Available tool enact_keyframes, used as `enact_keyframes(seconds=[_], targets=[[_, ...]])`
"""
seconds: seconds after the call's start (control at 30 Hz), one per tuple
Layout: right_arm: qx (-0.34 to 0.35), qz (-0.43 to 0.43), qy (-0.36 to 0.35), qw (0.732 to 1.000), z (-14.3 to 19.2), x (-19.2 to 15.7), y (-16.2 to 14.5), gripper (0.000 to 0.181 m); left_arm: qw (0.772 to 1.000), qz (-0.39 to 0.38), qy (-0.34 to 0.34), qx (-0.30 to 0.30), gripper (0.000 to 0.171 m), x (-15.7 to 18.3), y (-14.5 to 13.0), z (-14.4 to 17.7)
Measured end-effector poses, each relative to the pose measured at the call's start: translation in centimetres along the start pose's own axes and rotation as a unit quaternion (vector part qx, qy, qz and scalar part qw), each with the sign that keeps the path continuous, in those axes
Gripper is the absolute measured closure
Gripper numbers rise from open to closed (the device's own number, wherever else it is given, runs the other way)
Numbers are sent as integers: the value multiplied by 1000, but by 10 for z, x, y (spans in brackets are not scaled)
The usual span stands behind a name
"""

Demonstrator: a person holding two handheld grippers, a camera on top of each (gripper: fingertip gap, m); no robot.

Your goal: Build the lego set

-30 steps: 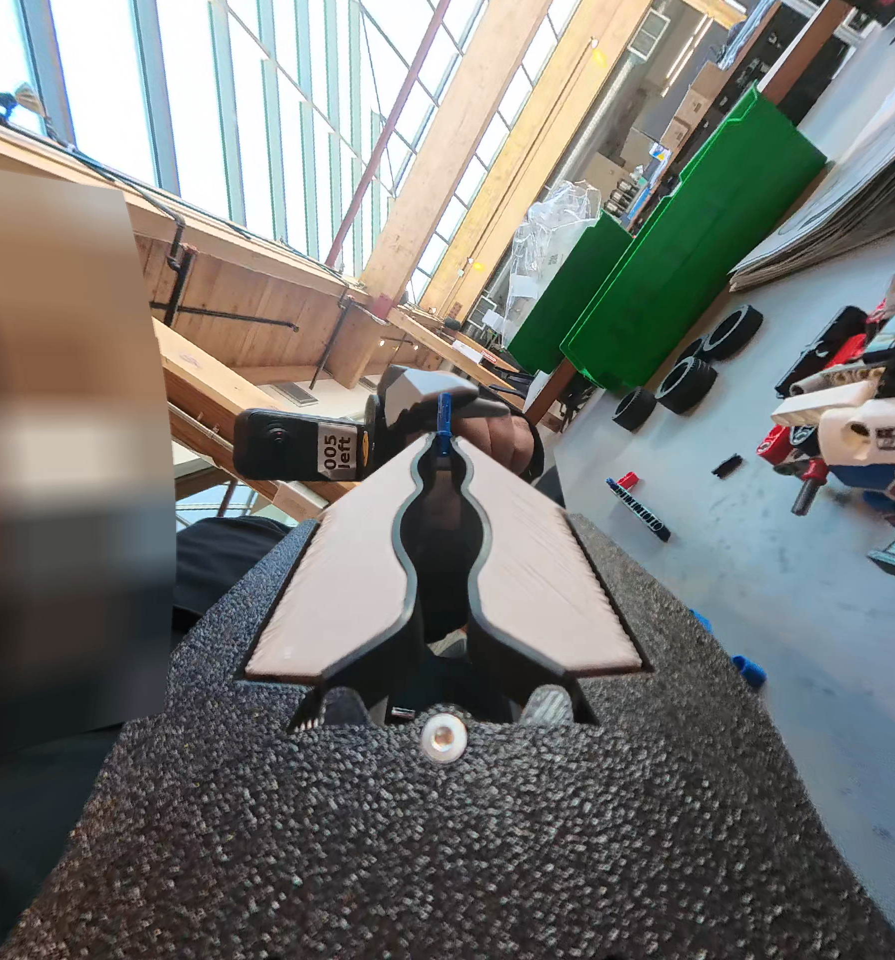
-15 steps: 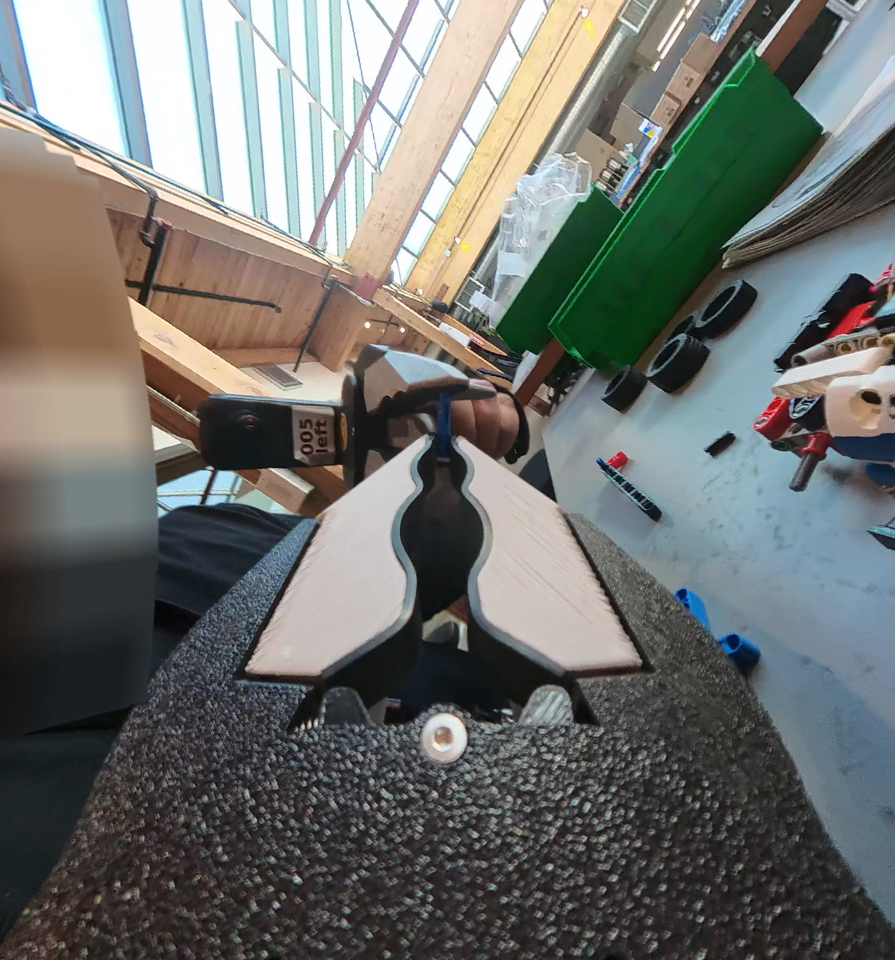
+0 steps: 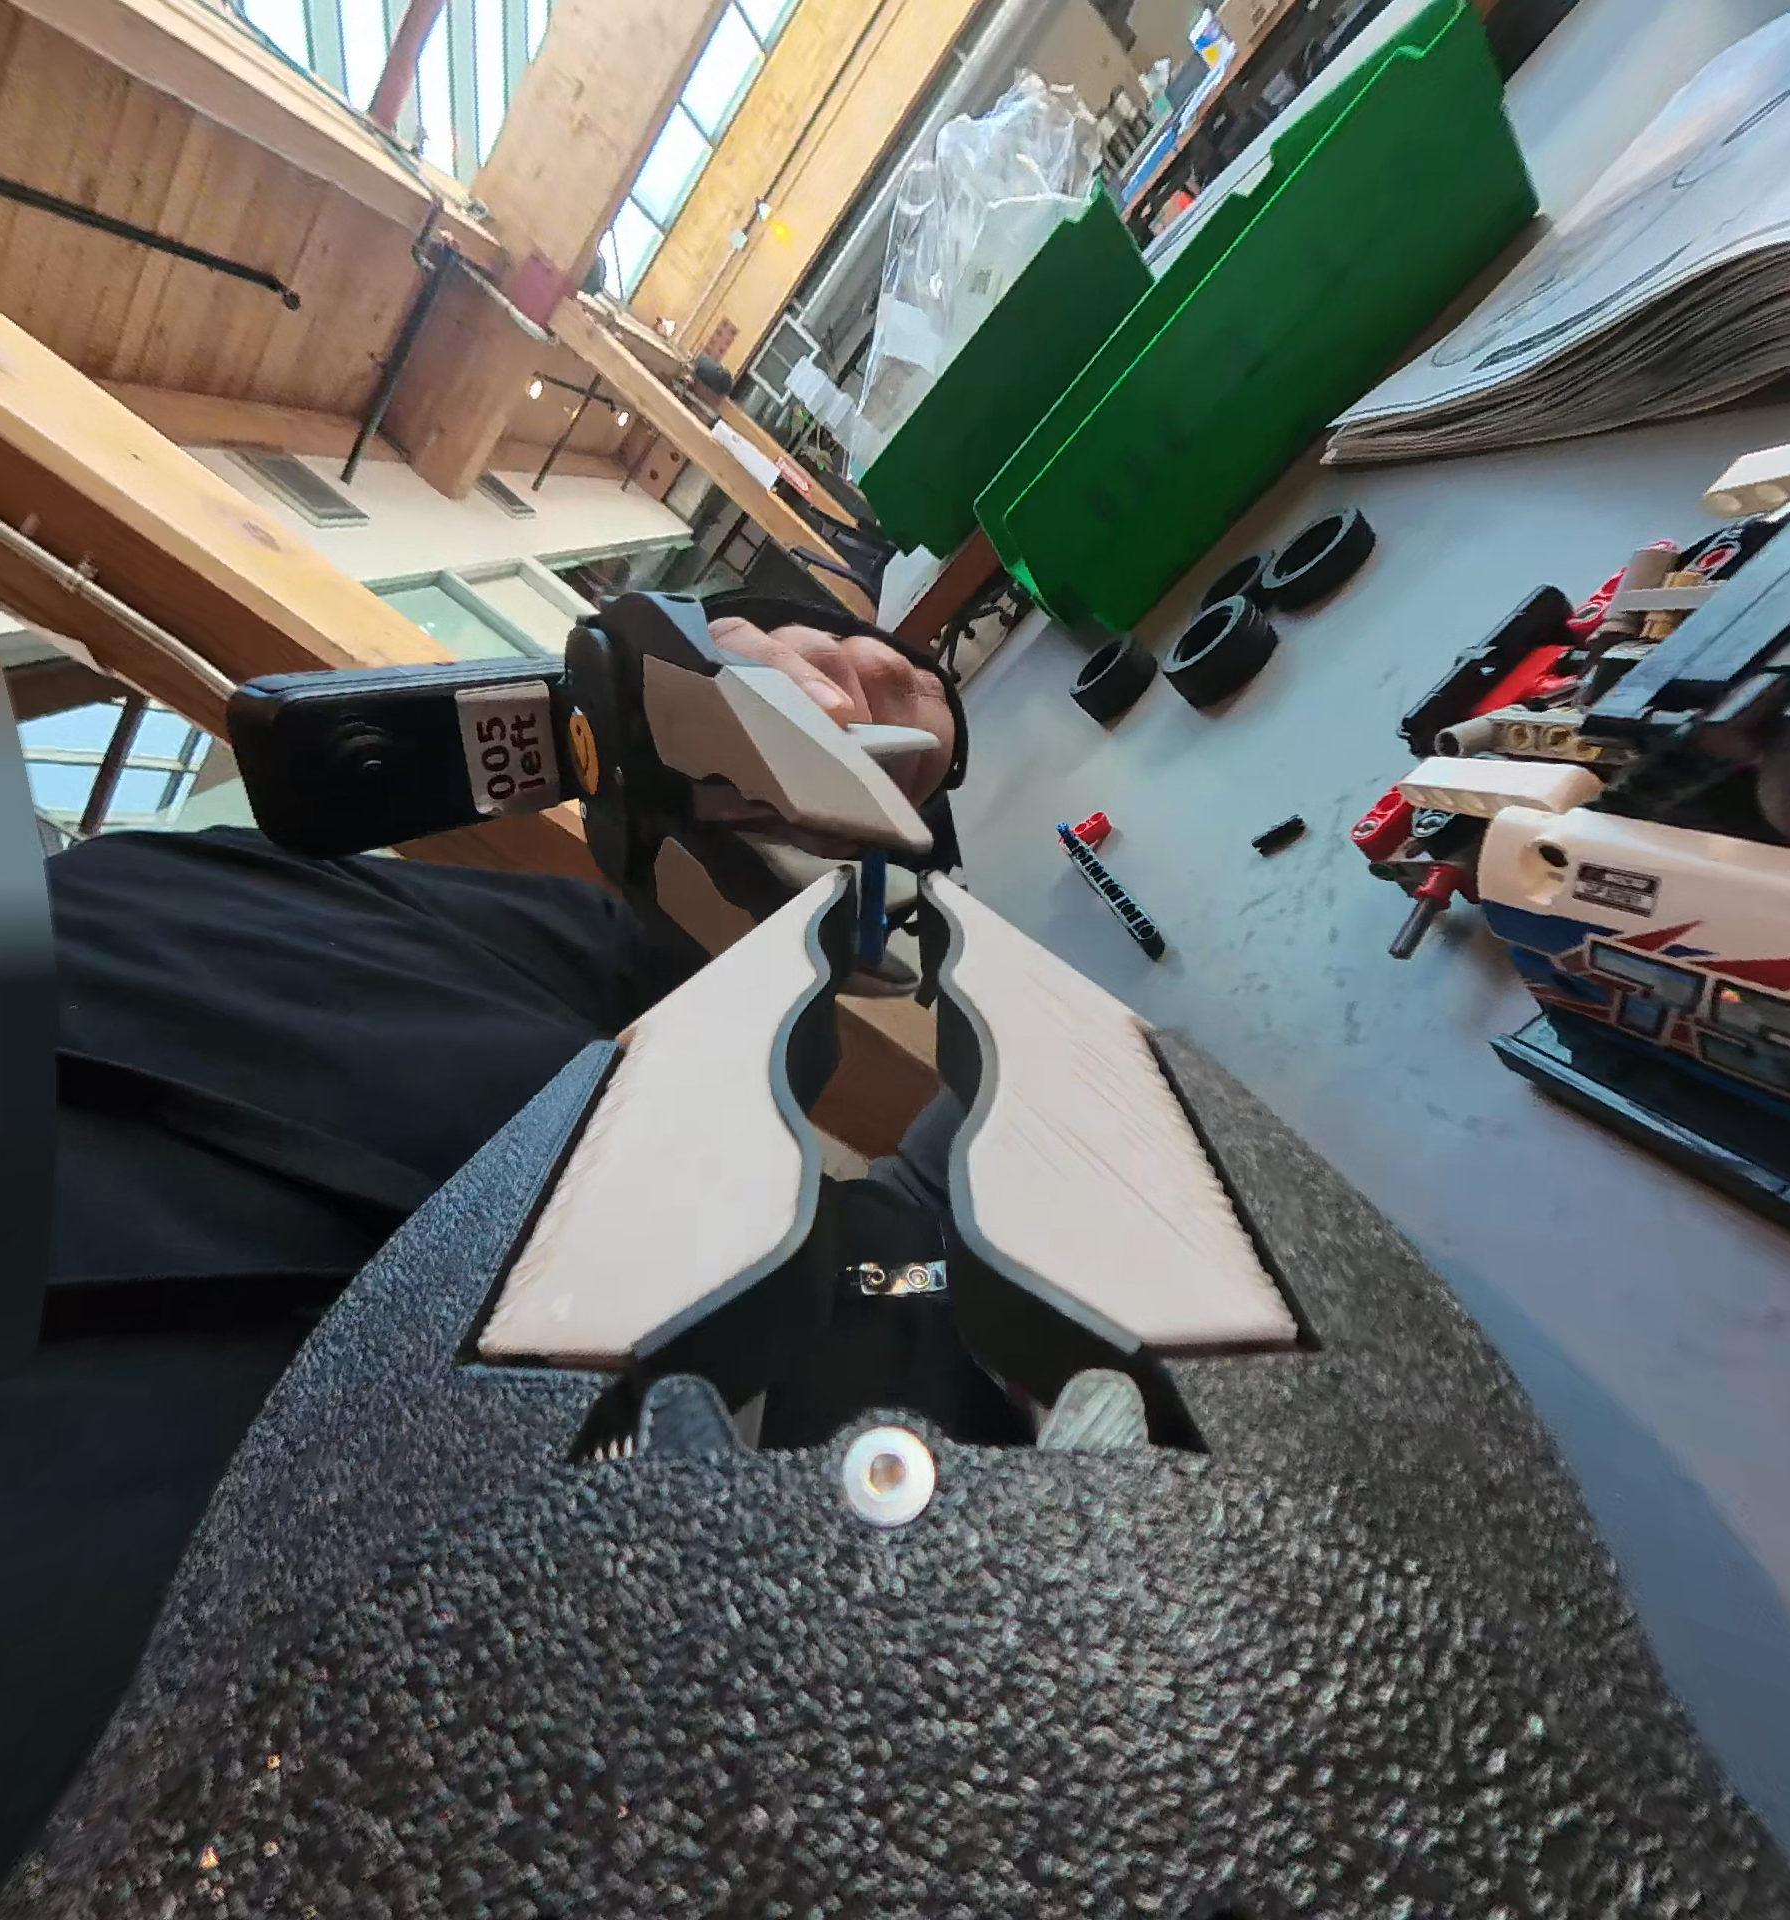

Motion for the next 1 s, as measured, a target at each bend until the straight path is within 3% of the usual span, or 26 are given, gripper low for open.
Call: enact_keyframes(seconds=[0.33, 0.43, 0.5, 0.6, 0.67, 0.87, 1.0], targets=[[-16, 19, -7, 1000, -5, 1, -6, 177, 999, -21, -25, -15, 149, 2, -2, -4], [2, 23, -15, 1000, -2, 3, -3, 177, 999, 33, -16, -16, 150, -2, -6, -2], [22, 25, -16, 999, 2, 4, 0, 177, 993, 114, -13, -5, 148, -6, -9, 1], [56, 37, -3, 998, 3, 1, 4, 177, 960, 273, -48, 23, 151, -7, -15, 2], [60, 50, -2, 997, 0, -1, 4, 177, 937, 338, -81, 41, 154, -7, -18, 1], [73, 85, -1, 994, -5, -7, 2, 177, 871, 451, -154, 119, 157, -14, -18, 7], [74, 101, -4, 992, -7, -10, 2, 177, 854, 473, -172, 133, 164, -16, -20, 6]])
Point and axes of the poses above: each gripper's, where its closed fingertips meet, z back along the fingers, y out of its top, x = y × z across the jaws, the point moved 8 cm from there along z, back along the fingers, and after that the axes turned 3 degrees about z, right-handed, at the moved point
